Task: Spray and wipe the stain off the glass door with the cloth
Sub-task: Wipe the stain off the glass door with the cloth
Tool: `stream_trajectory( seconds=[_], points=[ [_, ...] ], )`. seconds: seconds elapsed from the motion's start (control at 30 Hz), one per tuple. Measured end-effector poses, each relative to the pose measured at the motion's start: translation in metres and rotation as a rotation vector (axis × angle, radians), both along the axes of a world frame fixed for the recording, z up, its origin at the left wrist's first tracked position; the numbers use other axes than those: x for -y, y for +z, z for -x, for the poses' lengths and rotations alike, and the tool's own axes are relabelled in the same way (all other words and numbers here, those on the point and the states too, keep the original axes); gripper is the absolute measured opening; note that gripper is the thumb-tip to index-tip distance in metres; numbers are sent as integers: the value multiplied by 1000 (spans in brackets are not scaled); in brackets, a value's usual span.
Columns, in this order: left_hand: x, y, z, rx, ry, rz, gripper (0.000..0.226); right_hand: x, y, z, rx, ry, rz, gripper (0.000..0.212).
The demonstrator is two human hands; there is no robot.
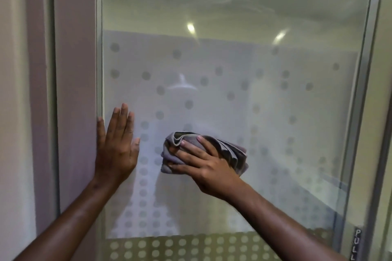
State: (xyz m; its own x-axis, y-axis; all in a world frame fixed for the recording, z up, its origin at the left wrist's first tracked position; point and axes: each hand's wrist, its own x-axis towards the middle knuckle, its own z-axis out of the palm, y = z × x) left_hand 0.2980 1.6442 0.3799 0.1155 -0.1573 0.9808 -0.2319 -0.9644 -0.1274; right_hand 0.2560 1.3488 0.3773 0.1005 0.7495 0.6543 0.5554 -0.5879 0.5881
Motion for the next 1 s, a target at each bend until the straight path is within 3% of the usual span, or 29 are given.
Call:
stream_trajectory(
  seconds=[0.27, 0.37, 0.43, 0.5, 0.57, 0.7, 0.77, 0.9, 1.0],
  points=[
    [12, -8, 30, -157, -180, 91, 66, -27, -8, 33, -588, 284, -507, 58],
    [27, -22, 57, -235, -426, 239, 54, -30, -4, 44, -765, 531, -722, 51],
    [42, -33, 78, -314, -617, 378, 47, -32, -3, 53, -997, 762, -987, 45],
    [62, -40, 95, -461, -822, 547, 45, -35, -3, 62, -1300, 1003, -1230, 35],
    [76, -43, 105, -670, -1040, 738, 53, -41, -9, 72, -1487, 1155, -1332, 32],
    [89, -46, 117, -1070, -1421, 971, 72, -56, -30, 88, -1611, 1278, -1515, 40],
    [90, -54, 122, -1156, -1586, 1046, 71, -56, -36, 90, -1653, 1293, -1579, 51],
    [91, -59, 132, -1198, -1517, 966, 59, -40, -30, 89, -1599, 1175, -1604, 39],
    [91, -62, 130, -1150, -1399, 981, 48, -24, -30, 88, -1500, 940, -1546, 33]
  ],
)
